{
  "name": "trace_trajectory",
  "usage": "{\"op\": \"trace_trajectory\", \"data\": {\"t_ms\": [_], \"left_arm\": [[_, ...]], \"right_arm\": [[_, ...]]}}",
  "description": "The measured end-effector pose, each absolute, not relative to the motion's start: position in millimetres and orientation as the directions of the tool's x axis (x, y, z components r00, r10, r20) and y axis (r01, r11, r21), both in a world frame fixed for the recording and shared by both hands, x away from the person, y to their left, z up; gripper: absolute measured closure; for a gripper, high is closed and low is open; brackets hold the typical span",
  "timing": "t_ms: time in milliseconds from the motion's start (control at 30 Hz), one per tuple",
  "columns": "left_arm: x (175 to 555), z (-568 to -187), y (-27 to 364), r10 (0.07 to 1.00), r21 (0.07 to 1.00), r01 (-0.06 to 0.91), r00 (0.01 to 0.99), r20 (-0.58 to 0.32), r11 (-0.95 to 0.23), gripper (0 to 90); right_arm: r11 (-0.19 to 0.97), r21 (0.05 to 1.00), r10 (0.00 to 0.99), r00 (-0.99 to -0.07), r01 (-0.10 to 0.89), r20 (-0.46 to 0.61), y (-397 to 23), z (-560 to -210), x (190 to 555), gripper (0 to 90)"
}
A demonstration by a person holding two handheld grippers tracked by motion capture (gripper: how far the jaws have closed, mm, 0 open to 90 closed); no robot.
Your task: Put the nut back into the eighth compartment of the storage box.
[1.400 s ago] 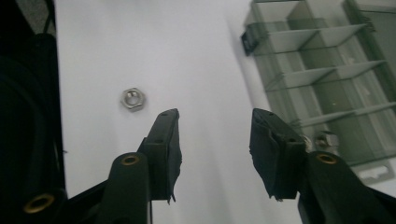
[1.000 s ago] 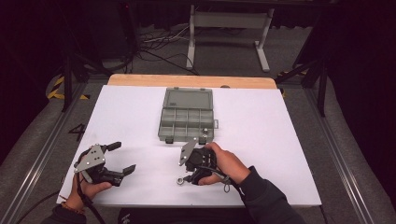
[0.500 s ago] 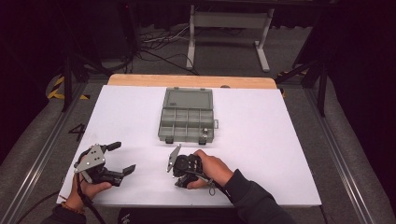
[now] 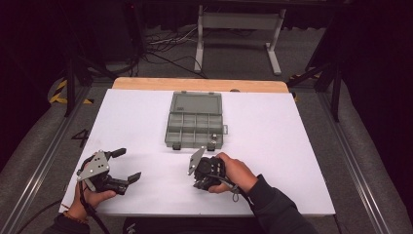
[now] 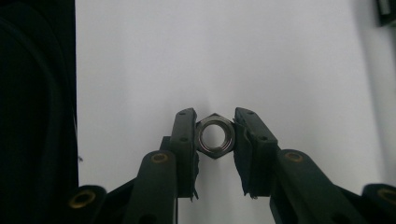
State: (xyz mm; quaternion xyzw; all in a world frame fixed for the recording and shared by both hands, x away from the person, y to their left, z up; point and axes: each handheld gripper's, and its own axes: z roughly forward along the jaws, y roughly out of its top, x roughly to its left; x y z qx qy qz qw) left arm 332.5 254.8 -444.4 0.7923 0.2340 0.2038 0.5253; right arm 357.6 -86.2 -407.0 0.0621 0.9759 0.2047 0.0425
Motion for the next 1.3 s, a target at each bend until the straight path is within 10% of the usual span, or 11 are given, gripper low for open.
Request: {"op": "trace_trajectory", "data": {"t_ms": [667,1300], "left_arm": [[336,-446,252,0.57,0.928,0.172,0.82,0.051,-0.33,4.8],[336,-446,252,0.561,0.925,0.175,0.827,0.049,-0.338,4.8]], "right_arm": [[0.826,0.516,0.332,-0.935,0.225,-0.123,-142,-351,411,70.5],[0.841,0.394,0.439,-0.893,0.371,-0.095,-132,-369,471,70.5]]}}
